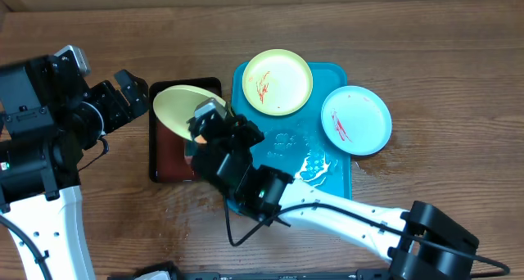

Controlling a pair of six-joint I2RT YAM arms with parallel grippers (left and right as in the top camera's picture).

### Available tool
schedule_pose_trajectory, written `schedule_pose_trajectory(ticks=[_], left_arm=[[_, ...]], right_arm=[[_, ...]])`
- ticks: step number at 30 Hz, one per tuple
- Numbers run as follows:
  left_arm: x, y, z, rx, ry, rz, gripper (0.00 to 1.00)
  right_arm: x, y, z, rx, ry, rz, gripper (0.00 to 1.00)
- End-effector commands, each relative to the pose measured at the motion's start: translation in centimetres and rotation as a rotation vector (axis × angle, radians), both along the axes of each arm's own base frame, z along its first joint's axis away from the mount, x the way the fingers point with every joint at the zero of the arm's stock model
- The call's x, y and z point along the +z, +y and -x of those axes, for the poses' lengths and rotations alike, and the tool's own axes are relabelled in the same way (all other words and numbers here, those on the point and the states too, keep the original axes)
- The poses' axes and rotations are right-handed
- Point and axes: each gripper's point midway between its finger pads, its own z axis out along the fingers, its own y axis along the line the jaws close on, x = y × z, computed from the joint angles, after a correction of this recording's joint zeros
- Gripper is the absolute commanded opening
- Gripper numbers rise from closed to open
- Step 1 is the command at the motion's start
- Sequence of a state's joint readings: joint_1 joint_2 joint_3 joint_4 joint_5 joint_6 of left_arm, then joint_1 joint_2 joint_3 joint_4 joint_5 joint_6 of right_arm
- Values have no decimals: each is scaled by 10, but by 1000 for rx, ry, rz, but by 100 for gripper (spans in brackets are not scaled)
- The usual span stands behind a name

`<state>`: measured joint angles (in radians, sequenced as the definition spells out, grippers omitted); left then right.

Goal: Clean dirty plates on tray and stack at the side
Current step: 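Grasp the lower yellow plate rim with the right gripper and lift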

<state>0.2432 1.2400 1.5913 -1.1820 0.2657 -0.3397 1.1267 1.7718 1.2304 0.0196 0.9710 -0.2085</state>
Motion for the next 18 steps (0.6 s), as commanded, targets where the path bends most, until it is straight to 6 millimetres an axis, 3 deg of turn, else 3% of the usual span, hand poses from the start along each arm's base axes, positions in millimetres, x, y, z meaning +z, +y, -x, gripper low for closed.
schedule_pose_trajectory(ticks=[1,18], left_arm=[[5,5,-1,11,-15,-26,100],[4,6,-1,13,-11,-27,100]], right_arm=[[35,-15,7,-95,-107,93,4],[45,-11,16,-111,-143,81,4]])
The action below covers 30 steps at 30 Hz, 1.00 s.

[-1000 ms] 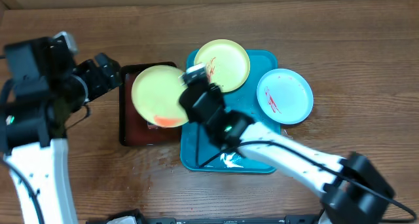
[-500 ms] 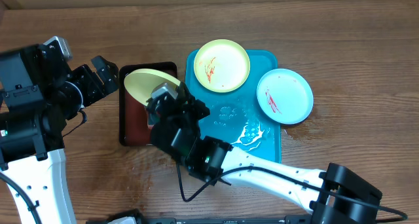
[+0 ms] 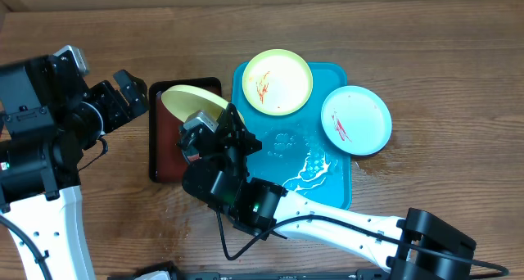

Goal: Clean dirty plates on tray and stack at the side
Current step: 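Grasp the lower yellow plate rim with the right gripper and lift, then carry the yellow plate right and set it on the table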

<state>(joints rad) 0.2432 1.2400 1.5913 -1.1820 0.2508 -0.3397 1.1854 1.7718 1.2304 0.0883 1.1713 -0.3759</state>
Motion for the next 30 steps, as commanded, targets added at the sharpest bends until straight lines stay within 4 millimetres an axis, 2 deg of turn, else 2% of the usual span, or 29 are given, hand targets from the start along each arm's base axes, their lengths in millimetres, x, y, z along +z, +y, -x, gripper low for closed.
schedule_pose_trajectory(ticks=[1,10,17,20,24,27,29,30], left_arm=[[5,4,-1,3,-13,-16,100],[5,3,-2,3,-14,-16,100],[5,3,-2,2,-13,-16,100],[5,3,-2,2,-13,-16,100],[5,3,-2,2,-13,-16,100],[5,3,-2,2,-13,-16,100],[5,3,-2,2,-13,-16,100],[5,3,-2,2,-13,-16,100]], right_arm=[[23,-3,2,-18,-32,-54,4],[22,-5,0,-33,-30,-109,4],[-5,-32,-24,-125,64,-356,4],[-2,-40,-34,-89,137,-426,4],[-4,-61,-42,-46,336,-613,4],[-1,-90,-43,-27,520,-754,4],[16,-138,-44,-75,596,-906,4],[24,-168,-46,-119,609,-976,4]])
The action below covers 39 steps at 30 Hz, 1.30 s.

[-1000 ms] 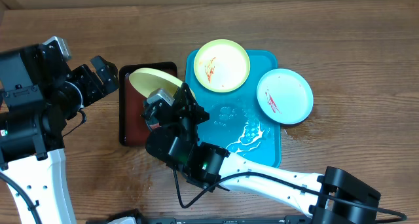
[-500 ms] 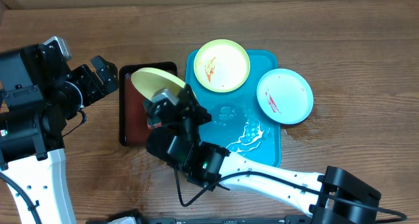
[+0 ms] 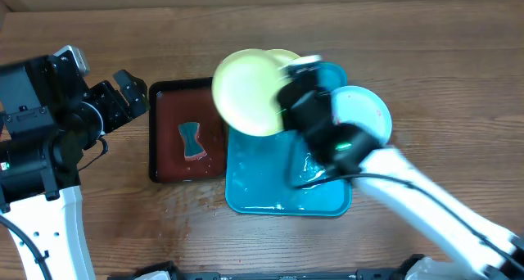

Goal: Clean dirty plates on tray and stack at the side
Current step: 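Carry the yellow plate right and set it on the table, then grasp the light-blue plate with the right gripper and slide it down the tray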

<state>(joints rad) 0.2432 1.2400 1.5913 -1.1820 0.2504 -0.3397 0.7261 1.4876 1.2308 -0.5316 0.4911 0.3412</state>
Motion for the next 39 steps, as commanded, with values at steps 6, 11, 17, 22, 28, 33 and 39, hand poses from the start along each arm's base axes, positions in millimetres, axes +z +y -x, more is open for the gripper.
schedule_pose_trajectory(ticks=[6,11,17,22,28,33,39], left_arm=[[5,3,-2,2,-13,-16,100],[5,3,-2,2,-13,-16,100],[5,3,-2,2,-13,-16,100],[5,3,-2,2,-13,-16,100],[5,3,-2,2,-13,-16,100],[5,3,-2,2,-13,-16,100],[5,3,-2,2,-13,-16,100]], right_arm=[[34,-220,17,-468,205,-538,4],[-23,-348,58,-900,355,-599,4],[-95,-404,92,-1136,583,-681,4],[-139,-400,90,-1119,726,-674,4],[-171,-387,83,-1085,776,-661,13],[-138,-371,54,-887,654,-666,45],[-90,-285,19,-377,549,-549,53]])
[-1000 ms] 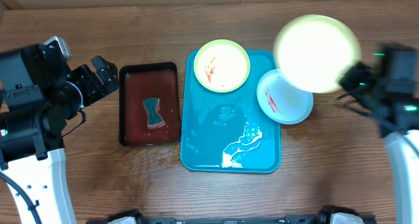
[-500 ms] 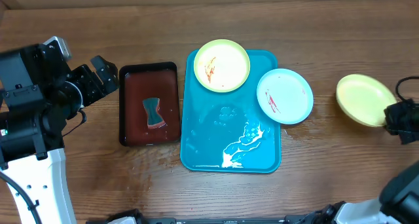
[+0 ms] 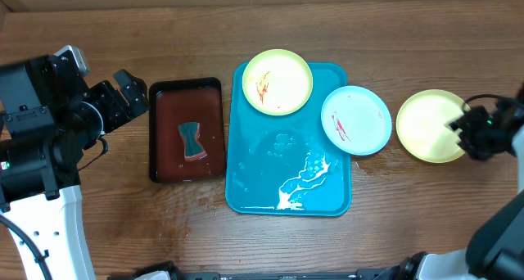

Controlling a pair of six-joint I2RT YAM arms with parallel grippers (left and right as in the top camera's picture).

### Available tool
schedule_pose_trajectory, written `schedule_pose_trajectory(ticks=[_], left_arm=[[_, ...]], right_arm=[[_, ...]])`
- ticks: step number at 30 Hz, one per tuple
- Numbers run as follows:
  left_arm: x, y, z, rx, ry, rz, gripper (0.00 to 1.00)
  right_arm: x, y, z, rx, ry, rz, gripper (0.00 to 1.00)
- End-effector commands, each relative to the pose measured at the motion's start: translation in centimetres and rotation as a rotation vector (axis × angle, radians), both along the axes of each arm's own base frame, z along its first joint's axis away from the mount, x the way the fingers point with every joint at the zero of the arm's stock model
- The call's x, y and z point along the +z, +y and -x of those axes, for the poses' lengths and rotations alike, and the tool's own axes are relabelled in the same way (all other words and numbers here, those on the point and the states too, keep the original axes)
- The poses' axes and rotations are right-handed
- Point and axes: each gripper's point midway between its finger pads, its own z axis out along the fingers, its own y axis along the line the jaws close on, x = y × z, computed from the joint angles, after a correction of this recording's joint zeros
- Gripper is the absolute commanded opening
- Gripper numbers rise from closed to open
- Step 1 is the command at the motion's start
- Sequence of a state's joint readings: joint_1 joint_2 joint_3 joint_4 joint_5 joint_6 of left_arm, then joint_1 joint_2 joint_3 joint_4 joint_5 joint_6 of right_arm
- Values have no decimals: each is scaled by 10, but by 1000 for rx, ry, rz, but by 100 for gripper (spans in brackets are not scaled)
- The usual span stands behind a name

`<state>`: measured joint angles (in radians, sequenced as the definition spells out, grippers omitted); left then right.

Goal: Clean dirty plates on tray and stack at the side
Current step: 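Grasp the light-blue plate with the right gripper and slide it down the tray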

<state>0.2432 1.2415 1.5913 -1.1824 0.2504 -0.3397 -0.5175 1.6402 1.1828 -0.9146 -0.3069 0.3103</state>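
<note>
A clean pale yellow plate (image 3: 427, 124) lies flat on the table to the right of the teal tray (image 3: 254, 182). My right gripper (image 3: 460, 131) is at its right rim, its fingers closed on the edge. A yellow plate with red smears (image 3: 278, 82) sits at the tray's top. A light blue plate with a red smear (image 3: 355, 120) overlaps the tray's right edge. My left gripper (image 3: 131, 90) hangs open just left of the dark basin, holding nothing.
A dark red basin (image 3: 164, 161) stands left of the tray with a blue and orange sponge (image 3: 192, 141) in it. White foam and water (image 3: 299, 182) streak the tray's lower part. The left arm's body fills the table's left side.
My right gripper has carried the clean yellow plate from above the tray's upper left to the table right of the blue plate, where it now lies flat. The left arm has not moved.
My right gripper first held the yellow plate tilted over the basin, where it stayed half a second later. Then the plate was over the tray, with the sponge left in the basin. Now the plate rests on the table at the far right.
</note>
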Motion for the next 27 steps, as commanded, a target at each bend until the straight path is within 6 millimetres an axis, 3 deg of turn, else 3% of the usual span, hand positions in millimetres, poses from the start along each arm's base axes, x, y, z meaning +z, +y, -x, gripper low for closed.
schedule_pose_trajectory(ticks=[1,6,12,17,21,24,27], left_arm=[[5,3,-1,2,-15,-16,100],[5,3,-1,2,-15,-17,100],[5,3,-1,2,-15,-17,100],[5,3,-1,2,-16,-17,100],[5,3,-1,2,-15,-16,100],[5,3,-1,2,-15,-17,100],[5,3,-1,2,-15,-16,100]], right_arm=[[36,67,-21,352,-163,33,52],[16,103,-32,489,-66,251,53],[-13,108,-56,485,2,485,56],[-34,105,-70,478,0,483,55],[-48,121,-77,509,-26,398,55],[-51,125,-83,519,-47,381,47],[-51,125,-89,525,-72,393,45]])
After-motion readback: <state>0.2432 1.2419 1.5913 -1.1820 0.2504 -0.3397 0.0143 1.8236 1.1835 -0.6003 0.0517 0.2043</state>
